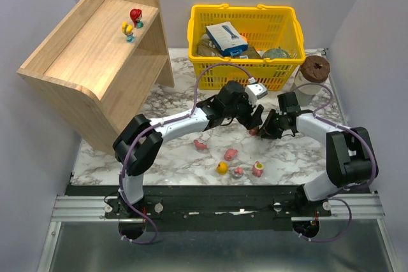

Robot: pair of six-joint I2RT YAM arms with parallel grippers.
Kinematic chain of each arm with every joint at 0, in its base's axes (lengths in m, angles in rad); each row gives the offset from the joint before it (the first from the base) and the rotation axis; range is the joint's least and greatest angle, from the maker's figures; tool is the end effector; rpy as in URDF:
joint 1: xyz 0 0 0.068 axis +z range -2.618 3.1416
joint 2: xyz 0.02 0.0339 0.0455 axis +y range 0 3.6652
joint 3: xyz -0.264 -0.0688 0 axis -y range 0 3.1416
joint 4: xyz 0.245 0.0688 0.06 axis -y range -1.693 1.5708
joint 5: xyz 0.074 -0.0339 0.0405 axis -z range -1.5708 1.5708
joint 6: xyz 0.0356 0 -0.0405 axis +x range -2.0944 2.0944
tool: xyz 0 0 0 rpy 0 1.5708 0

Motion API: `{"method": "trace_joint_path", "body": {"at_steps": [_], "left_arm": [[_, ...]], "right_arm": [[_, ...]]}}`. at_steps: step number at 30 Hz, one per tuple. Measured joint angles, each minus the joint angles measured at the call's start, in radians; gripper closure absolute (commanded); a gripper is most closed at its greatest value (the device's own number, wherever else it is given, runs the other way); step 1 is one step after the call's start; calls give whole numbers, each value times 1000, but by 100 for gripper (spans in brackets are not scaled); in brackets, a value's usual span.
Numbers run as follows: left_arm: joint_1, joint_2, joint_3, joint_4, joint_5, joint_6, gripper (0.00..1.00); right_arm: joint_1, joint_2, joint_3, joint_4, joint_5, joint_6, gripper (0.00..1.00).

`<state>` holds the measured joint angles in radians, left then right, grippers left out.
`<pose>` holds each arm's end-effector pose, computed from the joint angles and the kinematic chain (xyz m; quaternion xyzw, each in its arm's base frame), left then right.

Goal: Place and organize the plastic toys onto the shelf

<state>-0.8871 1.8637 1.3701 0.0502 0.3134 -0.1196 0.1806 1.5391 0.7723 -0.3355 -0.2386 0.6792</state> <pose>0.2681 -0.3464 0.2567 0.3899 0.7430 -0.3701 0.3987 0.2727 0.0583 0.1537 0.2115 0.9427 0.2013 0.1612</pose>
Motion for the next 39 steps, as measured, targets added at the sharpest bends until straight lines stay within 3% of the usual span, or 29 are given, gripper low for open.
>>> {"method": "trace_joint_path", "body": {"at_steps": [15,29,39], "left_arm": [[37,152,114,-18,74,-3,31],[37,241,122,-33,12,-31,37],[39,254,122,-29,9,-50,38]], "right_arm": [[-31,92,90,21,33,-7,65],[-113,-16,71,-42,126,-15,48],[-124,-27,63,-63,126,-23,44]]}}
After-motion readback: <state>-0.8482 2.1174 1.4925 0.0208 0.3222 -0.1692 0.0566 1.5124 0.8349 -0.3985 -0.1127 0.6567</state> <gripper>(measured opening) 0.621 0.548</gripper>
